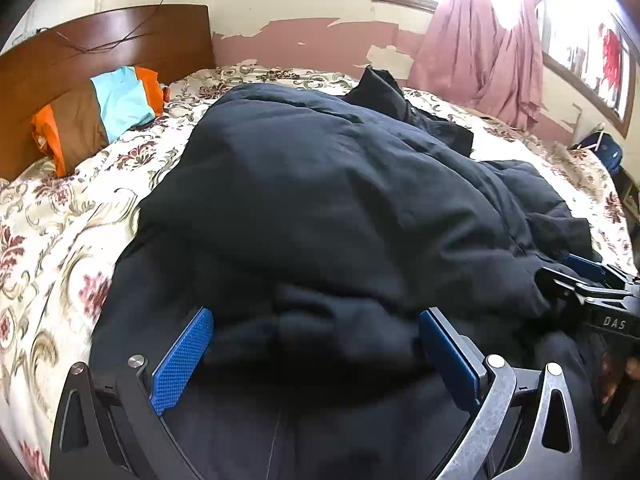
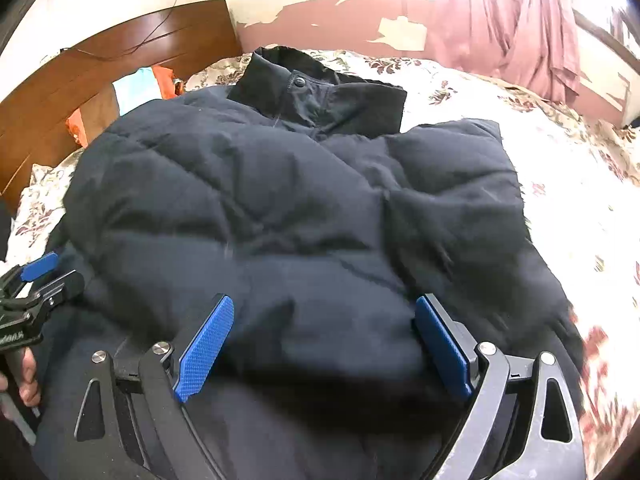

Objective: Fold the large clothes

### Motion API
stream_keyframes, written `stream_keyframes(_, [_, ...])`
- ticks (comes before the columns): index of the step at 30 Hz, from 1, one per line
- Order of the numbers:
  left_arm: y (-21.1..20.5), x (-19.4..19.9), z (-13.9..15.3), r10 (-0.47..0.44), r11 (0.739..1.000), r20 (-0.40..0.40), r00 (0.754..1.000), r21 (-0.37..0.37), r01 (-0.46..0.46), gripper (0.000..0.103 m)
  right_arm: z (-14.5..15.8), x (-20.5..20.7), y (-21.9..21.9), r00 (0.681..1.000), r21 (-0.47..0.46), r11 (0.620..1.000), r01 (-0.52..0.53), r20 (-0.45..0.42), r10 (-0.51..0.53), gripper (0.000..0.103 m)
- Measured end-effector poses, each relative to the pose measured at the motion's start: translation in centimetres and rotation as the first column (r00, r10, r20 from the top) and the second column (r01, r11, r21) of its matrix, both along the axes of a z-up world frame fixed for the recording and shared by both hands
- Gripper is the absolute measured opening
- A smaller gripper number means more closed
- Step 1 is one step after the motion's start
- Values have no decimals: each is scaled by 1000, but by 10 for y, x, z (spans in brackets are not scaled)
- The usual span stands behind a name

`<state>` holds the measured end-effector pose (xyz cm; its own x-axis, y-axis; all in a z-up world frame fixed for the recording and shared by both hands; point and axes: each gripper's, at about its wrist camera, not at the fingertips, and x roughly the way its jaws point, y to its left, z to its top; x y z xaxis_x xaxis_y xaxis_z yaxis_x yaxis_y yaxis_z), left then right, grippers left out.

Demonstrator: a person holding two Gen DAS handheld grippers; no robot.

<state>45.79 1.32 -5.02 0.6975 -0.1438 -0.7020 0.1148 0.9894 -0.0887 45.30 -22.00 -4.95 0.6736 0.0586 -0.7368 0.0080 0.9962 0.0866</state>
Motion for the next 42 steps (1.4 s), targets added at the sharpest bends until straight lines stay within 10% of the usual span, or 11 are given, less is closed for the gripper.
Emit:
stream_keyframes(9, [10,-73,-6,6,942,-242,970,-325,-86,103,27,-77,-17,994,51,998,-24,-107,30,90])
stream_keyframes(18, [-45,-123,34,-41,982,-409,912,-185,-39,103,47,-133,-51,939,354,935,2,-323,120,91])
stream_keyframes(25, [-65,-136,66,-76,996,-587,806,-9,88,103,48,-150,-54,892,311,950,-42,-416,175,91])
stream_keyframes(30, [-60,-99,77,-65,998,-694,717,-28,63,103,55,-111,-64,859,260,960,-99,-465,215,91])
stream_keyframes(33, [-58,-54,88,-39,998,-670,741,6,57,103,72,-70,-79,892,225,969,-100,-411,188,91])
stream_keyframes(38, [-56,47,114,-1,998,-461,887,61,33,103,94,12,-116,960,222,975,19,-276,44,91])
stream_keyframes(42, [-53,121,123,19,1000,-345,939,-5,-22,103,99,87,-140,989,278,951,136,-96,-114,91])
